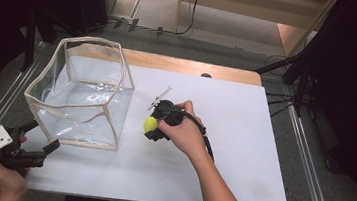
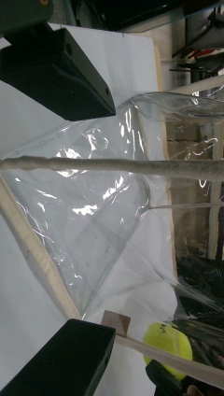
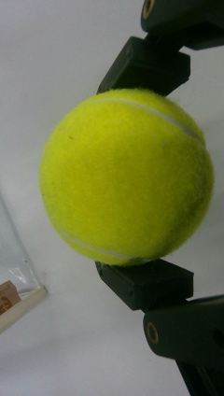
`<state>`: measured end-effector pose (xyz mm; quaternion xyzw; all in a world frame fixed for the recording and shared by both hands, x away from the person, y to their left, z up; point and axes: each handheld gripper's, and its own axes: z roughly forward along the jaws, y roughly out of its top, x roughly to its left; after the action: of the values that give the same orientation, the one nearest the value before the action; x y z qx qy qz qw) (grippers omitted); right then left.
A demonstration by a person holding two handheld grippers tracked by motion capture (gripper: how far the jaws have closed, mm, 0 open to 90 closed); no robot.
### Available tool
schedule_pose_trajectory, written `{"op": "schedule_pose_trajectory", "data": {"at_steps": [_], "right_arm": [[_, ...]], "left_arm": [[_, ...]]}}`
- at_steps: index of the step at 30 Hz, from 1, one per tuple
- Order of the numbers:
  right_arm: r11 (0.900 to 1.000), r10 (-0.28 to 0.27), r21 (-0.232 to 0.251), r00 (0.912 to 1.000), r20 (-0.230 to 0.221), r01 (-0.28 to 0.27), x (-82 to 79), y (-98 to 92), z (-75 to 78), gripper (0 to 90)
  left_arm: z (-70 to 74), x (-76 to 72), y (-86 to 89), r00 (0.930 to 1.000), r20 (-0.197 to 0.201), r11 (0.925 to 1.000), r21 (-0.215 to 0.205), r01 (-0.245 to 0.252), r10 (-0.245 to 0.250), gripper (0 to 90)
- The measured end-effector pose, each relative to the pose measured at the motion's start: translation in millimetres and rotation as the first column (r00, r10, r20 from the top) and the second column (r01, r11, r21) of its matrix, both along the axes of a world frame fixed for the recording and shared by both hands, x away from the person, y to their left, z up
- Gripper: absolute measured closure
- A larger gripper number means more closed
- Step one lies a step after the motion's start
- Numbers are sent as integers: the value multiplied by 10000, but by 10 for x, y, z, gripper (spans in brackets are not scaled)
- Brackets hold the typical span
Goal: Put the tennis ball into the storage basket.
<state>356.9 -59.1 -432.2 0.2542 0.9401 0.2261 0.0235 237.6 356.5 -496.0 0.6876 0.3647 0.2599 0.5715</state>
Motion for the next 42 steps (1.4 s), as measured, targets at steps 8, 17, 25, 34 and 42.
{"op": "schedule_pose_trajectory", "data": {"at_steps": [8,17,25,34,42], "right_arm": [[9985,465,270,9988,134,-468,-5,157,-5,231],[9957,718,568,9971,256,-731,-13,275,42,231],[9936,894,662,9953,361,-917,-7,362,133,231],[9913,1024,790,9941,360,-1050,-10,389,278,230],[9896,1171,807,9926,330,-1195,-5,416,414,231]], "left_arm": [[1,0,8,10000,-21,10000,-40,31,-31,0],[1,-3,13,10000,-34,10000,-61,38,-38,0],[2,-3,15,10000,-51,10000,-74,51,-51,0],[3,2,14,10000,-71,10000,-25,60,-60,0],[3,2,14,10000,-66,10000,-24,73,-73,0]]}}
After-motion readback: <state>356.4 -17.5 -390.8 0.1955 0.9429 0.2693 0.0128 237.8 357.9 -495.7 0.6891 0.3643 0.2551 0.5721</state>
